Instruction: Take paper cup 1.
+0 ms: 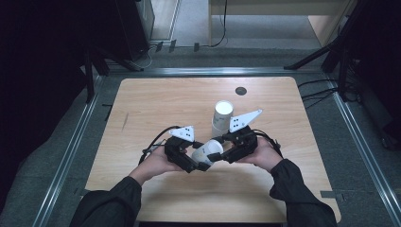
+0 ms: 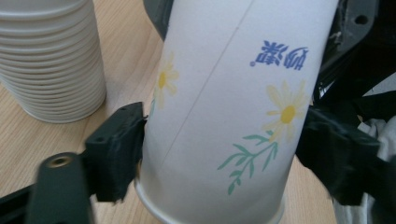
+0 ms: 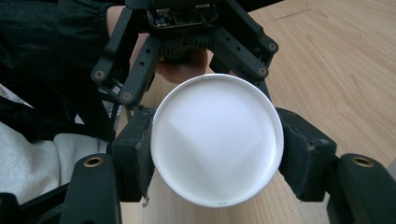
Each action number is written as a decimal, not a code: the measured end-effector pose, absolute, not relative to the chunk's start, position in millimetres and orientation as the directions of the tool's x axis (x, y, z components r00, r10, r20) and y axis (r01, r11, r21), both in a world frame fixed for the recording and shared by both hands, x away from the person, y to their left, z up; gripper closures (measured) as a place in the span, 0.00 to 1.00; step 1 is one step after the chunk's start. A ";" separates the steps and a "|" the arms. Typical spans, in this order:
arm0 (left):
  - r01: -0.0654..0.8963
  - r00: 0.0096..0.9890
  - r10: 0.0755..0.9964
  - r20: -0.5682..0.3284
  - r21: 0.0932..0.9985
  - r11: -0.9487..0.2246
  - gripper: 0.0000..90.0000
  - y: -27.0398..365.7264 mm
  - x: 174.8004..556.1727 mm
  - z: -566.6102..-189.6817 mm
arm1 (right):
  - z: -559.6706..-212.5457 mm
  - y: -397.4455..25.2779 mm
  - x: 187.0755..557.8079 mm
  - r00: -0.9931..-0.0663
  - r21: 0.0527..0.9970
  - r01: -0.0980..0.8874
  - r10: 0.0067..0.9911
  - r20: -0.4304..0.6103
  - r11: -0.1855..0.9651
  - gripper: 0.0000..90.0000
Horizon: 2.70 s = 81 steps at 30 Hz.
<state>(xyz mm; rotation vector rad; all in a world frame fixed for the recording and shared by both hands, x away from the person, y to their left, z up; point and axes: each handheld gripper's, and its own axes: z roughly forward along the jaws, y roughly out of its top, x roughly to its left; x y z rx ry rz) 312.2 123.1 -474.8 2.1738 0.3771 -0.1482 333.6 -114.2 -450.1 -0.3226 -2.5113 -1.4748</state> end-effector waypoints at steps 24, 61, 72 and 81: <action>0.237 0.970 0.186 -0.155 0.767 -0.597 0.30 124.1 308.1 -474.5 | -452.6 -112.8 335.7 -0.943 0.818 0.320 0.075 0.325 0.479 0.40; 0.259 0.964 0.211 -0.162 0.743 -0.617 0.33 137.3 307.0 -456.2 | -448.4 -129.2 330.3 -0.952 0.832 0.306 0.126 0.280 0.462 0.29; 0.226 0.972 0.208 -0.106 0.640 -0.734 0.33 133.5 317.9 -437.3 | -458.6 -139.3 321.6 -0.953 0.809 0.302 0.179 0.244 0.504 0.30; 0.199 0.979 0.182 -0.087 0.561 -0.803 0.33 129.3 322.1 -427.3 | -461.4 -135.2 322.4 -0.946 0.805 0.321 0.203 0.252 0.498 0.31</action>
